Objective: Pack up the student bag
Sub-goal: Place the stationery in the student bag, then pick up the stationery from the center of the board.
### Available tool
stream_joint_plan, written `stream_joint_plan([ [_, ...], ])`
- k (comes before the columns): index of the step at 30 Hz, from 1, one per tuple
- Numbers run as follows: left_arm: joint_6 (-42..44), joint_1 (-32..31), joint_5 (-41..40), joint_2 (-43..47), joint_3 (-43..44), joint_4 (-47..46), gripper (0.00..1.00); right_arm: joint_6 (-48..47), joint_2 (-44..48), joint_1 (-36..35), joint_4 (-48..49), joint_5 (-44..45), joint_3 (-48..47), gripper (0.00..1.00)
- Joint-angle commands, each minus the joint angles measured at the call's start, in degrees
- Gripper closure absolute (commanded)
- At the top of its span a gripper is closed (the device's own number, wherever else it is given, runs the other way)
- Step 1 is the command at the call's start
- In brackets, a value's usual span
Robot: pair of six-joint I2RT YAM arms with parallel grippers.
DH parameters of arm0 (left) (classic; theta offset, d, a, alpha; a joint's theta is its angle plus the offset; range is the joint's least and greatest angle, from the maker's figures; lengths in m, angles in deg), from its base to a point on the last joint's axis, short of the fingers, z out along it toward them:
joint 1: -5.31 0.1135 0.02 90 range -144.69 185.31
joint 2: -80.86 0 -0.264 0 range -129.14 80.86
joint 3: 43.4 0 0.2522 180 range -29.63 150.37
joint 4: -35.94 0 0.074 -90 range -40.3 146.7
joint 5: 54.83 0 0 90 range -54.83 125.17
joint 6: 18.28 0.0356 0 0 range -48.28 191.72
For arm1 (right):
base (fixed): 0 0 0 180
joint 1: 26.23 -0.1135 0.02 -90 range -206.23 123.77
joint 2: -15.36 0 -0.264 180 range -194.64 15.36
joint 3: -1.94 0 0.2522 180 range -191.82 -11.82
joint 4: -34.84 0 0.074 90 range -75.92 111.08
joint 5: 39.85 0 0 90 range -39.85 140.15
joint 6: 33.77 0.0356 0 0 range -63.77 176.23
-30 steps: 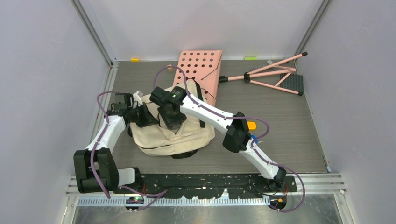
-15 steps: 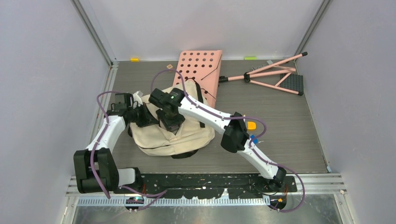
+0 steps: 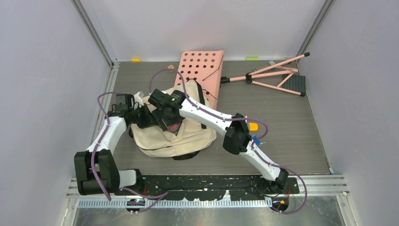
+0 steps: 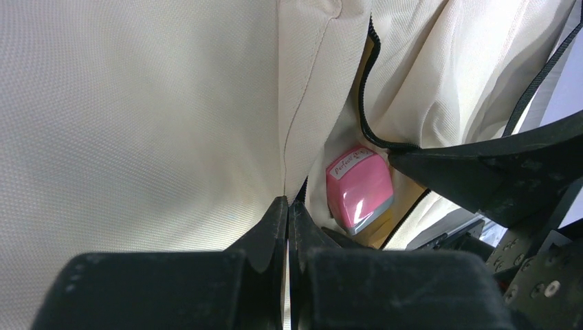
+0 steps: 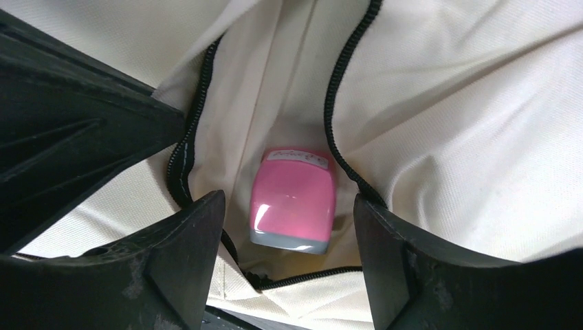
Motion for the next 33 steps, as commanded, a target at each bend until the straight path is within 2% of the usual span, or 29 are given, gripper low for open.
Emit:
stream_joint_plan([
  [1,1.2,0.4,0.1,1.8,0.5,1.0,1.0,-1.2,8.8,0.3,5.0,-4.3,0.0,0.25],
  [5,1.6,0.4,-0.8,2.3,0.3,1.1,1.0,0.5,14.4,0.8,4.8,-3.3,0.6,0.25],
  [9,1.8,0.4,-1.2,2.0,0.4,1.1,1.0,3.8,20.7,4.5,1.6,1.3,6.5,0.24],
  [13,1.8,0.4,-1.1,1.5,1.1,1.3,1.0,6.8,28.8,12.0,1.3,3.5,21.5,0.21],
  [16,2.2,0.4,-1.3,1.7,1.4,1.6,1.0,9.4,35.6,20.2,2.5,3.5,35.6,0.19],
  [23,2.3,0.5,-2.8,2.7,0.5,1.9,1.0,20.5,47.4,33.8,4.6,5.7,57.3,0.13],
  [27,1.4,0.5,-2.8,2.9,-0.5,1.2,1.0,29.6,53.5,38.1,7.0,8.4,69.5,0.06],
  [31,1.0,0.5,-2.6,3.4,-1.3,0.8,1.0,37.3,61.2,42.6,9.8,6.7,82.6,0.05],
  [33,1.1,0.5,-2.8,3.5,-1.3,0.9,1.0,38.7,63.8,44.1,10.0,6.8,85.3,0.05],
])
